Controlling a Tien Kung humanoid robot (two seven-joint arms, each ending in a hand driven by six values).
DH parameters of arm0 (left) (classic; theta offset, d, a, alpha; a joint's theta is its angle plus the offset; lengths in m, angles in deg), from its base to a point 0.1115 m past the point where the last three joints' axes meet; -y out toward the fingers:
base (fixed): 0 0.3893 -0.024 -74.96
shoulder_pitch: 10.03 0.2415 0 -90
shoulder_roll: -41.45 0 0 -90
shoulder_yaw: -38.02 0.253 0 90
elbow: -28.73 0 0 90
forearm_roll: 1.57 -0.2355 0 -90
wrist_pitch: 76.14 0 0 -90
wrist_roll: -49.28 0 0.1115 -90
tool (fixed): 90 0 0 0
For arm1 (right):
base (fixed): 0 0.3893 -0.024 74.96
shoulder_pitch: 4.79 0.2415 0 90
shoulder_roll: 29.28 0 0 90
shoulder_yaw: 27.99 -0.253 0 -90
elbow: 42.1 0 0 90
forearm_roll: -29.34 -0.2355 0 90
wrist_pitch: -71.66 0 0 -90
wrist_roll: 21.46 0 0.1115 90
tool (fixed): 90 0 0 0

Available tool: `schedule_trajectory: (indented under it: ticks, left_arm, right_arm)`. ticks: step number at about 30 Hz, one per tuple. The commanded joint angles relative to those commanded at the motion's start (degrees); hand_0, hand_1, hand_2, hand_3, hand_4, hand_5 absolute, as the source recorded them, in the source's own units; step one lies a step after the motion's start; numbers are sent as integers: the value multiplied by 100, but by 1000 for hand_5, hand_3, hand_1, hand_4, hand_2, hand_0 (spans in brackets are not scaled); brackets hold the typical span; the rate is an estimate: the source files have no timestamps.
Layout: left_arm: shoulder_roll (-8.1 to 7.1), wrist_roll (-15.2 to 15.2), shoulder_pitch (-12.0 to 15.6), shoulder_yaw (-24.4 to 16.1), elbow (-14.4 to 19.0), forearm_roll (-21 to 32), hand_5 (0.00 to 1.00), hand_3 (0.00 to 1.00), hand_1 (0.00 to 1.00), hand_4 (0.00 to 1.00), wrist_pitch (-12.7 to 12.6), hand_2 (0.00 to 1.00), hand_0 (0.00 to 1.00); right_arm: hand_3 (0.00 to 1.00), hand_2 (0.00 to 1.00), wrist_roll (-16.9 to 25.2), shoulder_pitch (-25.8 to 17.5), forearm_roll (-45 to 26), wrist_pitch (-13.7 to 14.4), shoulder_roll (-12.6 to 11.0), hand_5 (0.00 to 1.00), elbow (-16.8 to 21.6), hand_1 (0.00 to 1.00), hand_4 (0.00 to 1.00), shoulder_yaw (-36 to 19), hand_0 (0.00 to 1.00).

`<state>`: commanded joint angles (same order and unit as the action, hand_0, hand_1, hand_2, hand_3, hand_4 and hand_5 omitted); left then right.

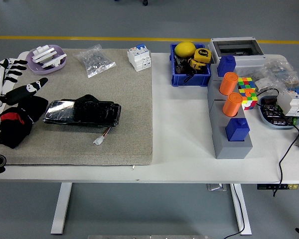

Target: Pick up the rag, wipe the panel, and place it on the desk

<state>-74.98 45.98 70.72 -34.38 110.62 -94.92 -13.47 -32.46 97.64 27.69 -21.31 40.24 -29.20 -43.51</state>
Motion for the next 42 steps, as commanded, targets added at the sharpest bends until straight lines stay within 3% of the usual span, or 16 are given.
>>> schedule_trajectory:
  ticks: [2, 3, 7, 9, 13, 14, 15, 20, 21, 29, 42]
  left_arm:
    - [22, 98, 48, -53, 44, 258, 498, 656, 616, 998, 107, 635, 442]
    - [35, 157, 79, -81, 69, 398, 481, 651, 671, 998, 163, 681, 474]
    - [132, 477, 218, -232, 185, 1051, 481, 651, 671, 998, 416, 681, 474]
    - [191, 683, 255, -213, 250, 1018, 442, 622, 668, 965, 447, 684, 523]
    - [272, 886, 276, -169, 235, 1075, 442, 622, 668, 965, 506, 684, 523]
    - [287, 900, 284, -175, 232, 1102, 442, 622, 668, 965, 517, 684, 523]
    - [310, 906, 305, -187, 232, 1120, 466, 628, 701, 979, 535, 689, 604]
    - [367, 956, 390, -283, 249, 1305, 466, 628, 701, 979, 614, 689, 604]
    - [371, 968, 405, -300, 256, 1351, 473, 637, 748, 987, 617, 715, 692]
    - [389, 955, 498, -366, 352, 1285, 453, 632, 761, 974, 620, 724, 716]
    - [220, 891, 521, -390, 413, 1278, 427, 627, 769, 951, 703, 727, 739]
  right_arm:
    - [634, 686, -3, -5, 14, -1, 8, 546, -3, 631, 998, -3, 715]
    - [634, 686, -2, -7, 16, -1, 14, 547, -4, 631, 998, -4, 717]
    - [634, 686, 8, -25, 17, -4, 44, 547, -8, 631, 998, 11, 717]
    - [635, 686, -7, -51, 62, -10, 57, 548, -4, 631, 998, -12, 715]
    - [635, 686, -54, -107, 191, -11, 85, 548, -2, 631, 998, -102, 715]
    - [635, 686, -59, -115, 208, -10, 90, 548, -2, 631, 998, -114, 715]
    - [634, 687, -69, -134, 237, -12, 103, 548, 0, 632, 998, -132, 713]
    - [634, 687, -108, -188, 360, -24, 141, 548, 7, 632, 998, -204, 713]
    - [635, 687, -118, -198, 396, -27, 146, 549, 8, 632, 998, -224, 715]
    - [636, 687, -172, -249, 598, -35, 151, 551, 7, 632, 998, -337, 715]
    - [635, 687, -257, -353, 825, -33, 207, 553, 13, 634, 998, -495, 713]
